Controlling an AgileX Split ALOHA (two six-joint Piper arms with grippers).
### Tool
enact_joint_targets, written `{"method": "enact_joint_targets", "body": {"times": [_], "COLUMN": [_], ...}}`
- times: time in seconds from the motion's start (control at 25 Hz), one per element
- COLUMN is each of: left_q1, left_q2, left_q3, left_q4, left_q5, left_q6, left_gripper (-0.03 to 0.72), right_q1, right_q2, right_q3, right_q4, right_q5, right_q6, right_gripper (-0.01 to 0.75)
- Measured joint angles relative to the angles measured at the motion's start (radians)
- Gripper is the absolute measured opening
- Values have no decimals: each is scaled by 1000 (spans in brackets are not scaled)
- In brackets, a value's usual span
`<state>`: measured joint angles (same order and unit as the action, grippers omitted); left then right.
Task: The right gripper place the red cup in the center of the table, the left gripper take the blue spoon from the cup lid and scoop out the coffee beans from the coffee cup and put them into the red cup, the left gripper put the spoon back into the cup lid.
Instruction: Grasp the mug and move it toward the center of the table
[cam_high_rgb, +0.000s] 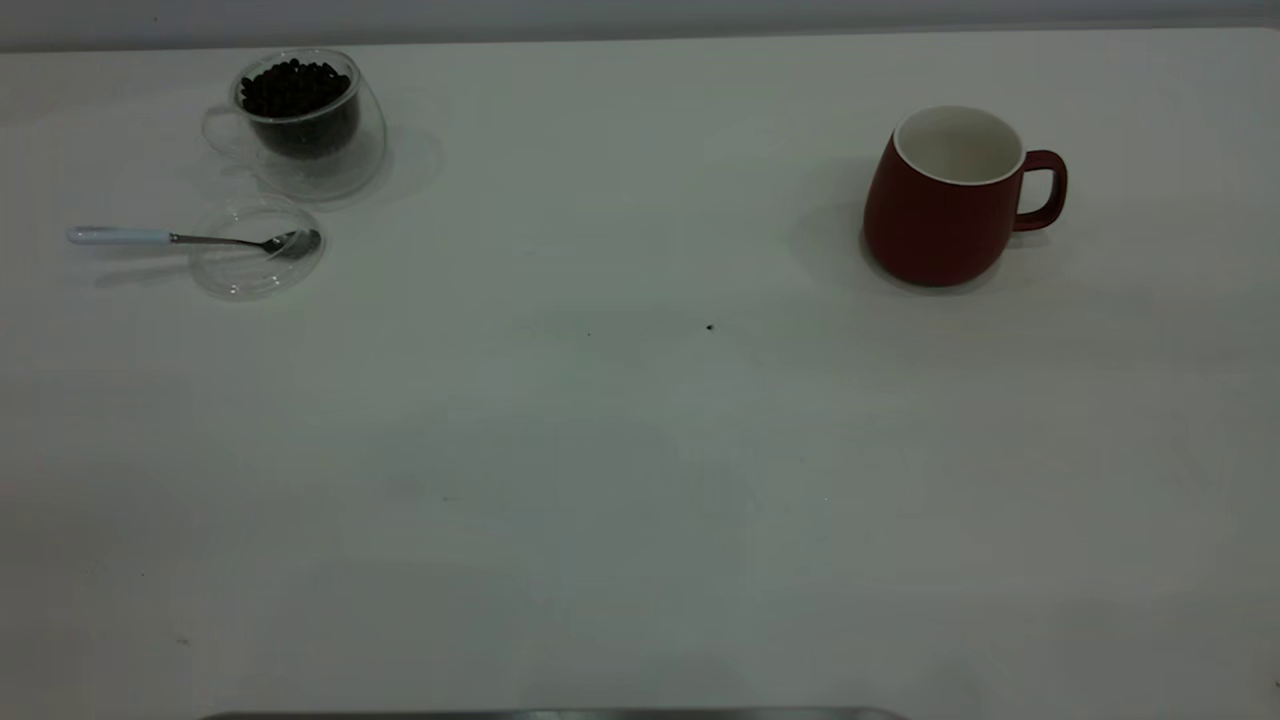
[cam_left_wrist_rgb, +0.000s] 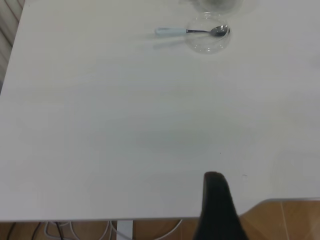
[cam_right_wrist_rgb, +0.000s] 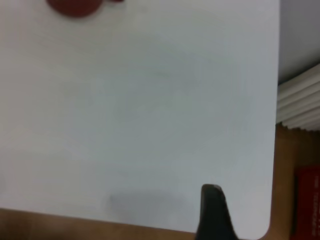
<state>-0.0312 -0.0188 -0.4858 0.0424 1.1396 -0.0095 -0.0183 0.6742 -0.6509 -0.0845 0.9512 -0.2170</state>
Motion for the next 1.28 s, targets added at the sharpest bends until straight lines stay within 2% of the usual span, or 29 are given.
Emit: {"method": "enact_joint_targets", "body": {"times": [0.24,0.44,0.6,0.8,1.28], "left_q1": [0,0,0,0,0], "left_q2": [0,0,0,0,0], "left_q3": [0,0,0,0,0], "left_q4": [0,0,0,0,0], "left_q5": [0,0,0,0,0], "left_q6": [0,0,0,0,0], "left_gripper": [570,570,570,570,570], "right_q1": [0,0,0,31,137], "right_q2": [353,564,716,902,1385], "right_q3": [-132,-177,-202,-272,-598], "right_q4": [1,9,52,120,75], "right_q5": [-61,-124,-210,-242,-255], "right_q6": [-91,-240,-369,-506,-606], "right_gripper": [635,685,691,691,681]}}
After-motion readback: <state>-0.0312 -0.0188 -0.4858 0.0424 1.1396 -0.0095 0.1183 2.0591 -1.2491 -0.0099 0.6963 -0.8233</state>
